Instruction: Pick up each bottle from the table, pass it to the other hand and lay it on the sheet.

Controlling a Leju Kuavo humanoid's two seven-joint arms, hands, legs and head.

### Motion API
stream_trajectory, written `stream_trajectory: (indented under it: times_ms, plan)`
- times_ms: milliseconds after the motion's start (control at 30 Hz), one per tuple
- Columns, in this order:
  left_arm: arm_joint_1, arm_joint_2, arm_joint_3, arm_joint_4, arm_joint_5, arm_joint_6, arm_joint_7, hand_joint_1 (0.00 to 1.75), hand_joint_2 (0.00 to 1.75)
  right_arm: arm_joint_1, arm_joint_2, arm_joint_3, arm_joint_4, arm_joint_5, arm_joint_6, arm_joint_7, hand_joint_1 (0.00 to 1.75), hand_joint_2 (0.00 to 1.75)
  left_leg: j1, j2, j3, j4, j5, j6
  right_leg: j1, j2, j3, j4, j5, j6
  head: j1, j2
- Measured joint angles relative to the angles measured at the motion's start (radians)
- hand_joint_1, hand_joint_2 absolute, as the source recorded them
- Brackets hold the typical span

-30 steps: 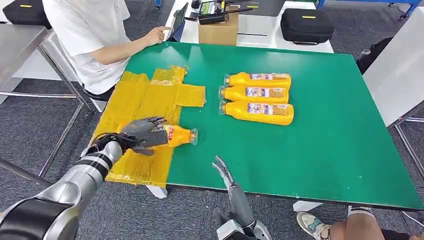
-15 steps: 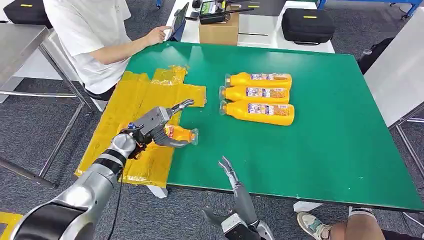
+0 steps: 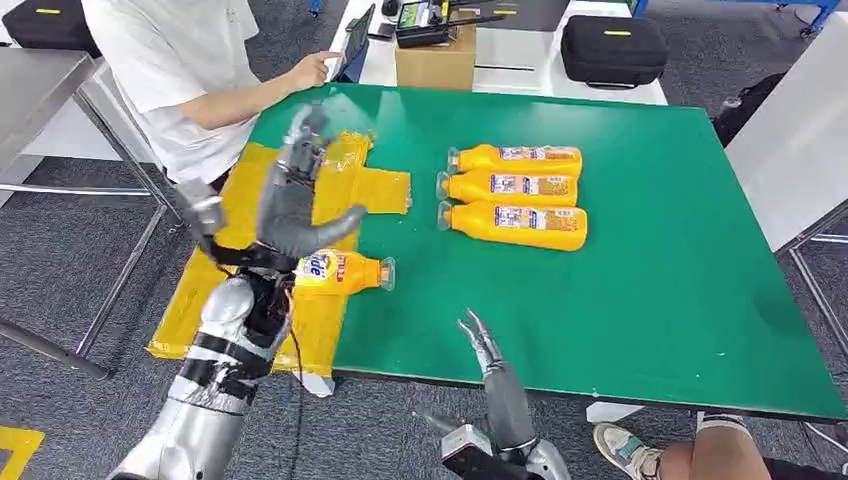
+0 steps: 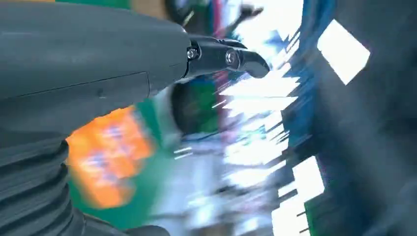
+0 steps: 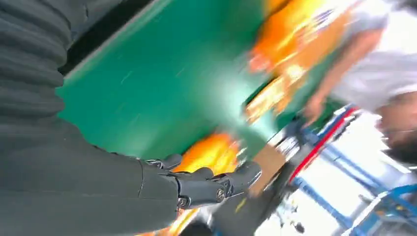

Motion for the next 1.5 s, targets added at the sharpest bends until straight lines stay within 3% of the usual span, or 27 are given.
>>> stream_trajectory:
  times_ms: [100, 233, 767, 900, 1167, 1367, 1500]
  plan:
    - [0.151, -0.016, 0.013, -0.195, 0.205, -0.020, 0.003, 0.00, 1.75, 0.018, -0.031, -0.107, -0.021, 0.068, -0.034, 0.030, 0.00, 1.75, -0.001, 0.000, 0.000, 0.000, -0.001, 0.001, -0.001, 0.000, 0.000, 0.000, -0.001, 0.000, -0.001, 0.000]
    - [0.285, -0.024, 0.015, -0.310, 0.236, -0.048, -0.027, 0.00, 1.75, 0.025, -0.046, -0.248, -0.031, 0.089, -0.023, 0.011, 0.00, 1.75, -0.001, -0.001, 0.000, 0.000, -0.002, 0.002, -0.001, 0.000, -0.001, -0.001, -0.001, 0.000, 0.000, 0.000]
    - [0.340, -0.029, 0.017, -0.408, 0.242, -0.047, -0.030, 0.00, 1.75, 0.040, -0.044, -0.334, -0.044, 0.107, -0.019, 0.004, 0.00, 1.75, -0.001, -0.001, 0.001, 0.000, -0.001, 0.002, -0.001, 0.000, 0.001, 0.000, 0.000, 0.000, 0.000, 0.000]
    - [0.395, -0.038, 0.019, -0.420, 0.215, -0.019, -0.043, 0.00, 1.75, 0.030, -0.055, -0.376, -0.040, 0.178, -0.047, 0.059, 0.00, 1.75, -0.002, 0.001, 0.001, 0.000, -0.001, 0.002, -0.001, 0.000, 0.000, 0.000, 0.000, 0.000, -0.001, 0.000]
    - [0.563, -0.043, 0.011, -0.445, -0.043, 0.050, -0.172, 0.00, 1.75, -0.079, -0.128, -0.532, 0.065, 0.287, 0.072, 0.103, 0.00, 1.75, -0.004, 0.001, 0.001, 0.000, -0.002, 0.003, -0.003, 0.000, 0.001, -0.001, 0.000, 0.001, -0.001, 0.000]
    - [0.533, -0.045, -0.055, -0.436, -0.141, 0.117, -0.174, 0.00, 1.75, -0.300, -0.120, -0.518, 0.258, 0.270, 0.092, 0.065, 0.00, 1.75, -0.004, 0.002, 0.002, 0.000, 0.002, 0.006, -0.003, 0.001, 0.000, 0.000, 0.002, 0.003, 0.000, 0.000]
    - [0.531, -0.045, -0.072, -0.425, -0.132, 0.122, -0.150, 0.00, 1.75, -0.332, -0.109, -0.501, 0.278, 0.239, 0.088, 0.081, 0.00, 1.75, -0.004, -0.002, 0.002, 0.000, 0.003, 0.006, -0.003, -0.001, 0.001, 0.000, 0.002, 0.003, -0.001, 0.000]
